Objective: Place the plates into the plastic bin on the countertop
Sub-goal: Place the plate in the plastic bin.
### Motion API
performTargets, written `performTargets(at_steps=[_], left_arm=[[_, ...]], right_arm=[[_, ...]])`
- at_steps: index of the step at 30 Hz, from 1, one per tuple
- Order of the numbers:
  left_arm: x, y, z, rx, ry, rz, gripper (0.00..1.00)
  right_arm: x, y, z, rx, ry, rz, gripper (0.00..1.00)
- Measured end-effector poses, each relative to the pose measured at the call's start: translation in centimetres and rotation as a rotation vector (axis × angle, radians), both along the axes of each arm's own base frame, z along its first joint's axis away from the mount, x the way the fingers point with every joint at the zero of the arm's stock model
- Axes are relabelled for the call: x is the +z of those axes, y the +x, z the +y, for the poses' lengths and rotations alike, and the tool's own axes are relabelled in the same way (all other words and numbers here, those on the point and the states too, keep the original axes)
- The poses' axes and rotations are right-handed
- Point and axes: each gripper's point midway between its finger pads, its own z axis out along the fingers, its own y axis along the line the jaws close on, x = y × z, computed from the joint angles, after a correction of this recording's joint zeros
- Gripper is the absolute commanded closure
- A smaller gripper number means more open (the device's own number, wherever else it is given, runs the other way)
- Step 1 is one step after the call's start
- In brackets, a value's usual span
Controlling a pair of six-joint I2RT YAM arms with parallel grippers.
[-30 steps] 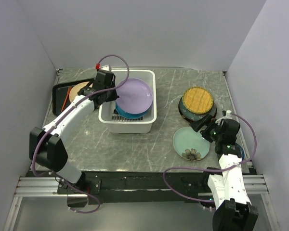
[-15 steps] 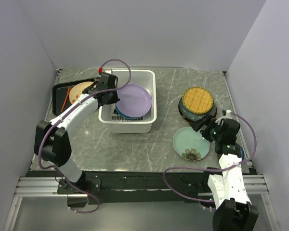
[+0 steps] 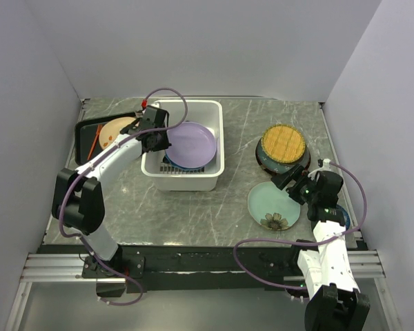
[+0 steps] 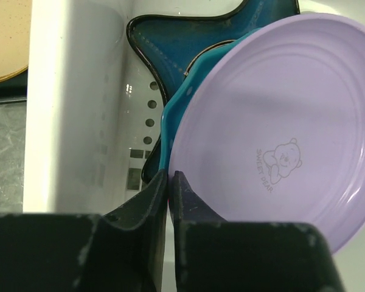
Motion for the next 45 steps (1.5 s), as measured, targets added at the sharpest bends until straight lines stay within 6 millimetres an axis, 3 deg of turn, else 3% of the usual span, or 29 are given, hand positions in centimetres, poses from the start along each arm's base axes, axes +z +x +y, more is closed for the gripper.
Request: performTargets(at_steps=[5, 12, 18, 30, 45], left_arm=[[-0.1, 0.1, 0.2, 0.004, -0.001, 0.001, 0.66], [-0.2, 0.0, 0.2, 0.002, -0.003, 0.004, 0.31], [0.7, -0.1, -0.5, -0.014, -0.035, -0.016, 0.16], [8.1, -1.0, -0.3, -0.037, -0.131, -0.205, 0.09], [12.5, -3.0, -3.6, -0.214, -0.306, -0.309, 0.07]], right_arm=[[0.0, 0.0, 0.0, 0.000, 0.000, -0.001, 0.07], [-0.1, 0.0, 0.0, 0.000, 0.000, -0.002, 0.07], [-0.1, 0.0, 0.0, 0.000, 0.000, -0.002, 0.07], [-0.4, -0.1, 0.0, -0.001, 0.004, 0.004, 0.07], [-0.4, -0.1, 0.0, -0.002, 0.005, 0.003, 0.07]])
